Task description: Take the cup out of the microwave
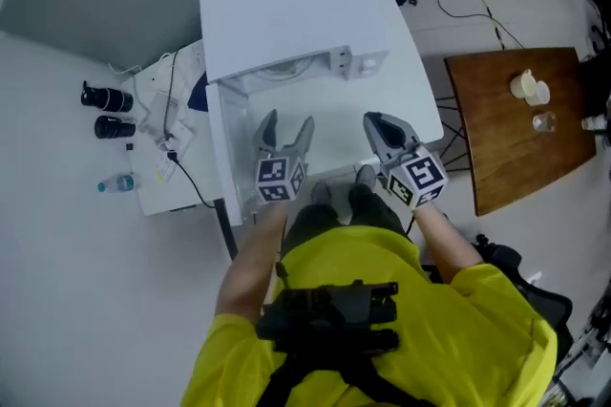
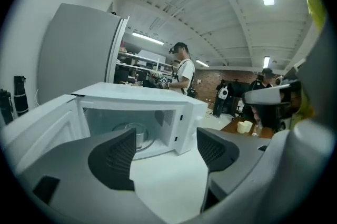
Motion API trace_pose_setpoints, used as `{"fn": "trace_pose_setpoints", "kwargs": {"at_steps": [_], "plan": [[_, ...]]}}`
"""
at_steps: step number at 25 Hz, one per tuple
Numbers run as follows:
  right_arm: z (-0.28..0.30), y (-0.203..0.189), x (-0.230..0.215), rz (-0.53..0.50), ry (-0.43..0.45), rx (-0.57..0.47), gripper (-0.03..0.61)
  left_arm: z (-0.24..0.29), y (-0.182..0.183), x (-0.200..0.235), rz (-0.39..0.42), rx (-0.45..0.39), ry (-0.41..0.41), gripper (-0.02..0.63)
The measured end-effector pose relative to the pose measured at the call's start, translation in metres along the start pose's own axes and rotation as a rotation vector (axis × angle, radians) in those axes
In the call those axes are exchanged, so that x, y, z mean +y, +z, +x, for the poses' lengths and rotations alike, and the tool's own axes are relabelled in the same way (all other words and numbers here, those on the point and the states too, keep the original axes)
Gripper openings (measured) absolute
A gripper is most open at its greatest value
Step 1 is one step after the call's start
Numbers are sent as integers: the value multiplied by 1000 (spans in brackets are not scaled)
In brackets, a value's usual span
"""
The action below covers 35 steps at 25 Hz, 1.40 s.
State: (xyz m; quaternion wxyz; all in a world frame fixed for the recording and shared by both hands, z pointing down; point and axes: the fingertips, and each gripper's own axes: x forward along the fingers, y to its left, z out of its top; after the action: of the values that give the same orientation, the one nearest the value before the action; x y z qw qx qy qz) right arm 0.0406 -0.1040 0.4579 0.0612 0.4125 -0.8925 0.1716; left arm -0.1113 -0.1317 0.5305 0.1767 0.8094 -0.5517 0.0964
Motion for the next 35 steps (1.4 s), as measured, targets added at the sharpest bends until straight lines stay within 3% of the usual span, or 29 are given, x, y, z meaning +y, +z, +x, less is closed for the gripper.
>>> {"fn": "trace_pose_setpoints", "kwargs": {"at_steps": [6, 10, 16, 25, 27, 35], "plan": [[54, -19, -46, 26, 74, 63, 5, 106, -53, 61, -41, 81, 133, 371], [71, -31, -50, 23, 135, 92, 5, 142, -55, 99, -63, 34, 222, 371], [82, -61, -49, 36, 173, 155, 5, 185, -56, 117, 42, 25, 206, 373], [75, -78, -49, 49, 157, 200, 5, 215, -59, 133, 10, 13, 308, 379], [73, -79, -53, 56, 139, 200, 5, 218, -59, 136, 10, 21, 330, 350], [75, -77, -53, 75, 122, 179, 5, 186, -56, 124, 19, -4, 315, 342]]}}
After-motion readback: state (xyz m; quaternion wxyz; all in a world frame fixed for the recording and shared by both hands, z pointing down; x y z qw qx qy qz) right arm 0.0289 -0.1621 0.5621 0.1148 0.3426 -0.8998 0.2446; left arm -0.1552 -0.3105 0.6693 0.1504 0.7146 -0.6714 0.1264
